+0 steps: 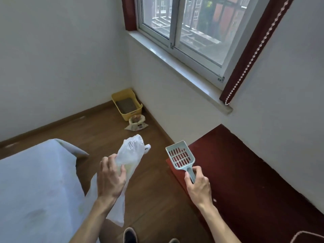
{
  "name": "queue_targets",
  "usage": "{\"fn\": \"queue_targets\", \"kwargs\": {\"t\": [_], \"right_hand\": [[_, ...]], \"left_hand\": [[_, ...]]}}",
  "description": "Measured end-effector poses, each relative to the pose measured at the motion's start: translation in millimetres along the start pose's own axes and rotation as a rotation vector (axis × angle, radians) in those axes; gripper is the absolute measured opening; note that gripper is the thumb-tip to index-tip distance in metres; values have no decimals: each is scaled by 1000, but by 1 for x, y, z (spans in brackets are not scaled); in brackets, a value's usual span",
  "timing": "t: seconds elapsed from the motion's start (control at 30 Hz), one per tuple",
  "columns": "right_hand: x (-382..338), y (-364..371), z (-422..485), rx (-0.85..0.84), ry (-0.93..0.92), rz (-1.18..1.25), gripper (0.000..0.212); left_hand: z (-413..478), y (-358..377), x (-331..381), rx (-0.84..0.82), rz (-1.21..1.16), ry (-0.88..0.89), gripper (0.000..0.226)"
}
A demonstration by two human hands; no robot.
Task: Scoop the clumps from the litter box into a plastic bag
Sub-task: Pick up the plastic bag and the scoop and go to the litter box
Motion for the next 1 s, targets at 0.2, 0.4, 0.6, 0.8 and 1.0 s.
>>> {"fn": "queue_targets", "kwargs": {"t": [0.2,0.4,0.6,0.8,1.0], "right_hand": [[-48,53,3,-40,-52,-12,25],[-93,108,2,-77,-87,2,31],[-123,148,6,-99,-88,-24,32],[-141,190,24,-170,-79,-93,30],[-152,232,63,-215,-62,-112,32]], "left_hand": [[12,-3,-66,-71,-84,-74,48],[33,-2,-127,-101,-145,-110,54],[53,-8,-169,-87,-172,-96,56],[72,-9,-207,-39,-195,-147,58],[96,1,-254,-51,-150,-207,63]]}}
Point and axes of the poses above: each hand's wrist, its own z-axis towards the middle knuckle, its own y-axis out of the palm, x = y × z, the point moved 7 cm from there along z, towards the middle knuckle, and after that the axes turned 9 degrees about z, right-handed, at the moved point
